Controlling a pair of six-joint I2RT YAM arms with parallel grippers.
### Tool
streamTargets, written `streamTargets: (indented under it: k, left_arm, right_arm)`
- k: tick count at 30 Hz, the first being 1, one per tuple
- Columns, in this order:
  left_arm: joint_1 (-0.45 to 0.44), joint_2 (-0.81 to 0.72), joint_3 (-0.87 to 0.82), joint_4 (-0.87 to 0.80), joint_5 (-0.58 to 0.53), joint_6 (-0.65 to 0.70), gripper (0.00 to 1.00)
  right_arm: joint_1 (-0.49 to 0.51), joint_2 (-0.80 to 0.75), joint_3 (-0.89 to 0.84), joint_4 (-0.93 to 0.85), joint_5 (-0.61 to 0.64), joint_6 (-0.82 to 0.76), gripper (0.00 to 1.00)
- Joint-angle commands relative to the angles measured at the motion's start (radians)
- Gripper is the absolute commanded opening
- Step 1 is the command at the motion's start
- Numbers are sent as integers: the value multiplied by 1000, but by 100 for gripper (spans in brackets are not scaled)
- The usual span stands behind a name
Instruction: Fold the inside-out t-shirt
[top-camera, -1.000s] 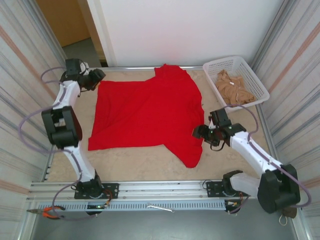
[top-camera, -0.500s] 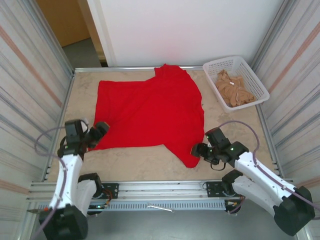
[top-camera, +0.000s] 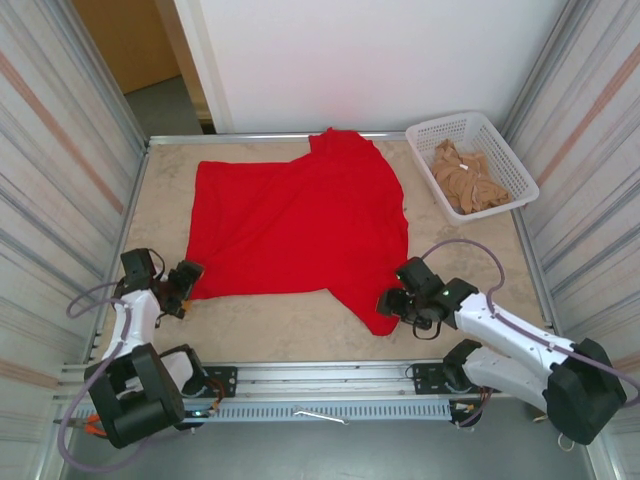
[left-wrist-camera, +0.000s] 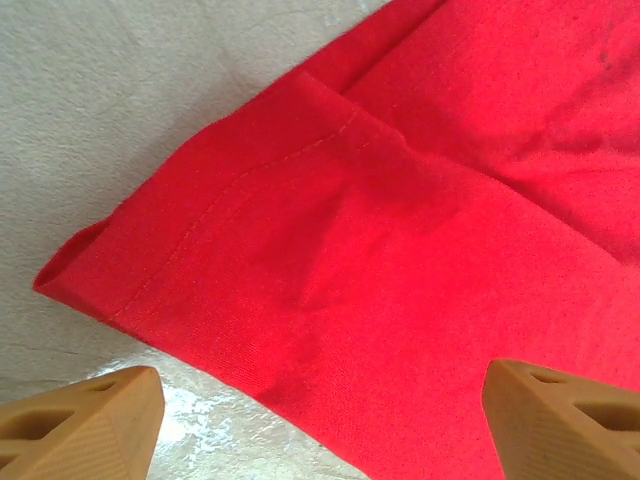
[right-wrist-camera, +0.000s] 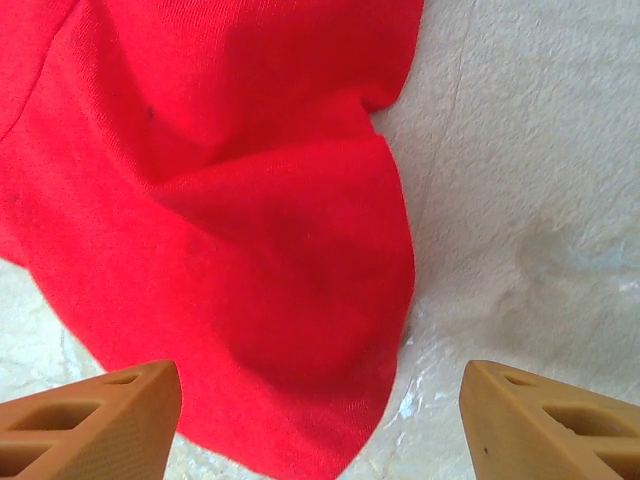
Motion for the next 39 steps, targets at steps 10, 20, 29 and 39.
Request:
streamTargets:
  k: [10,20,29,39]
  left_arm:
    - [7,109,9,67,-22,78,81]
    - [8,151,-18,152,-9,62,33]
    - [9,33,8,73,30,92,0]
    - [1,-270,48,-134,90,68,0]
  right_arm:
    - [-1,127,33,102,22,-2,60]
    - [-35,48,23,78,22,-11,0]
    - [-173,-144,52,-62,-28,-81,0]
    - [-221,-389,220,-336,-52,-87,0]
